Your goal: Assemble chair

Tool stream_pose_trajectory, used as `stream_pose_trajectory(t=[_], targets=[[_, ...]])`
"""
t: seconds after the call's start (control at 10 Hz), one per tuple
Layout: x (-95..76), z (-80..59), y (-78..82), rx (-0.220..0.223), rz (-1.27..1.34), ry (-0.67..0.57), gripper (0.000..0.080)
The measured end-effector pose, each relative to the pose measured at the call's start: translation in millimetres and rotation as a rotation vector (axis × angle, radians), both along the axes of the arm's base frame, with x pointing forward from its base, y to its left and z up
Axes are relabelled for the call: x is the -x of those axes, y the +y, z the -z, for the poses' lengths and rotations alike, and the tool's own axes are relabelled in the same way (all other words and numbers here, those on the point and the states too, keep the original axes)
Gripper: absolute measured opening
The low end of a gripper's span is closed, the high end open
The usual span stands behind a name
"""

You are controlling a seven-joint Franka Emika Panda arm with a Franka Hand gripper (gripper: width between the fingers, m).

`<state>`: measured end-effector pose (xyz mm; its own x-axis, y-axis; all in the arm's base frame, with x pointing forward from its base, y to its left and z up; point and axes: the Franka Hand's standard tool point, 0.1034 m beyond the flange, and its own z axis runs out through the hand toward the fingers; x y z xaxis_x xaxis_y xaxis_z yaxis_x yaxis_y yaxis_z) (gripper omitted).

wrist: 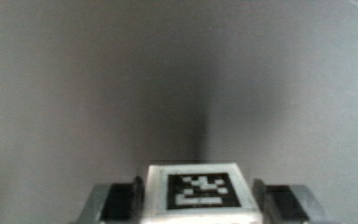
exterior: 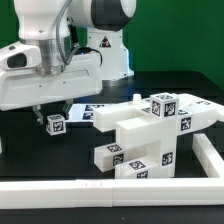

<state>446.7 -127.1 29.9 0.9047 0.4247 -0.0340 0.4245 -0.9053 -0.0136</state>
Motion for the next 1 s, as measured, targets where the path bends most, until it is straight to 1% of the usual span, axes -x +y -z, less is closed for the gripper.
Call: stream_pose_trajectory(t=[0.1,0.3,0.4,0.5,0.6,0.7,0.8,1.0], targets=[[0.3,0.1,-0.8,0.0,-0.027,0.001,0.0284],[2.1,1.3,-3.4,0.005,-0.218,0.013,0.0284],[6.8,5.5,-4.2,0.007,-0.417,0.036,0.0284],[12.2,8.3,-3.1,0.001,-0.56,0.068,0.0284],[19.1,9.6,-7.9,-0.013,-0.674,0.089,0.0284],[28.4,10.1,-20.7,-0.026,-0.775,0.088,0.0284],[29.1,10.3,-23.6,-0.023,-0.802,0.095,0.0284],[30.7,10.7,-27.5,-0.023,-0.938,0.113,0.0284]])
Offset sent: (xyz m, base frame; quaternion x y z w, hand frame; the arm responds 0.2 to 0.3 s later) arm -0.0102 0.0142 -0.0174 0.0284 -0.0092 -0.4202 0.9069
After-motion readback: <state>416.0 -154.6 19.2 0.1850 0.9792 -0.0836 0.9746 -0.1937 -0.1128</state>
